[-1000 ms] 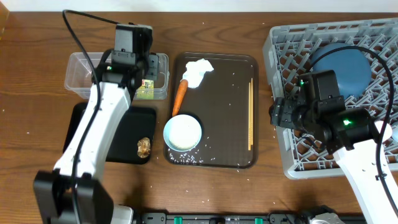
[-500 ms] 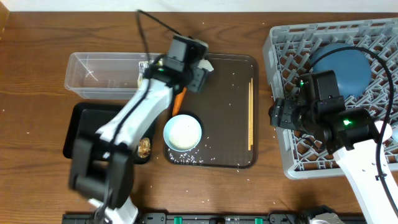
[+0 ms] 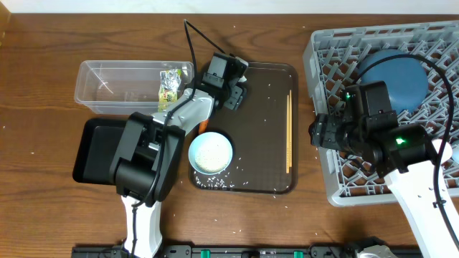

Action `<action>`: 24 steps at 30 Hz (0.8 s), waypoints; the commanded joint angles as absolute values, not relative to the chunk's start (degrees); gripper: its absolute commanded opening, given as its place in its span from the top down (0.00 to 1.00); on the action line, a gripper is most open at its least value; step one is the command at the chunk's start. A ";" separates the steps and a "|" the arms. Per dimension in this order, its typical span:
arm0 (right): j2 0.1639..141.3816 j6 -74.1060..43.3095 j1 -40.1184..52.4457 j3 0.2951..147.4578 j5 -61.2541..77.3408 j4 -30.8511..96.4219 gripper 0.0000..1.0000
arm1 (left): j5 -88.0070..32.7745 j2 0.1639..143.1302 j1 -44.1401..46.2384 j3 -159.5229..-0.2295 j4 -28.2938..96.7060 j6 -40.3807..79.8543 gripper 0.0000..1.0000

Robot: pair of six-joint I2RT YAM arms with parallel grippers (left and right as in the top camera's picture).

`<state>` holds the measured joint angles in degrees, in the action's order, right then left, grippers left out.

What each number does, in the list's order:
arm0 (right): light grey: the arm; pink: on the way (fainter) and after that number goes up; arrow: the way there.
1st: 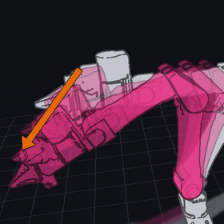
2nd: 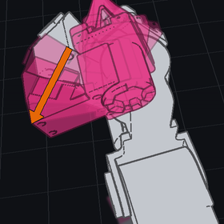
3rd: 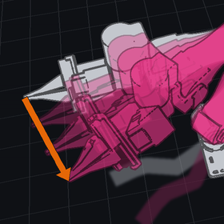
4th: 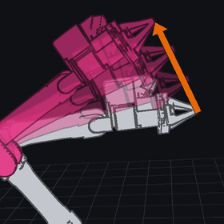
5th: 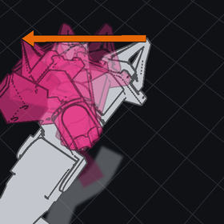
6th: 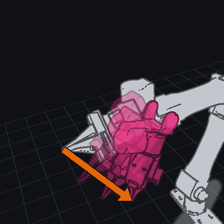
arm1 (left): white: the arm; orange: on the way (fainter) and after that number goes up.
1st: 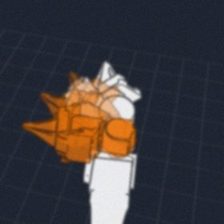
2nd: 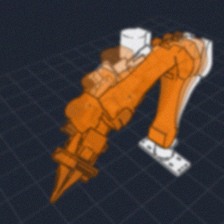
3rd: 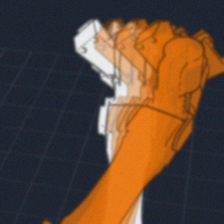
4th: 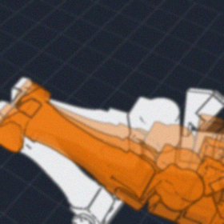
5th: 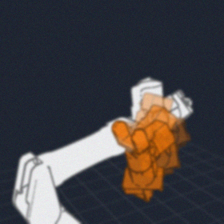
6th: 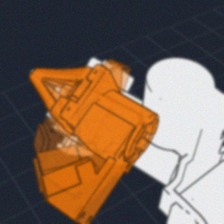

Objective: Sort waste into correct bins and load items into the dishwasher rack
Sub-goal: 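Move the left gripper to the white tissue and grasp it, then carry the tissue with the left gripper and drop it in the clear bin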

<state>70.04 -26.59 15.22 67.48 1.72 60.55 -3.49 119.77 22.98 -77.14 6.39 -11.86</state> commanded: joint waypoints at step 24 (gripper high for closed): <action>70.19 -27.18 15.94 67.72 1.91 61.28 0.20 | -7.27 104.99 29.06 -76.88 16.32 -8.73 0.94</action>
<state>70.04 -26.59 15.22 67.48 1.72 61.21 -6.57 110.80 27.90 -76.84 14.96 -9.15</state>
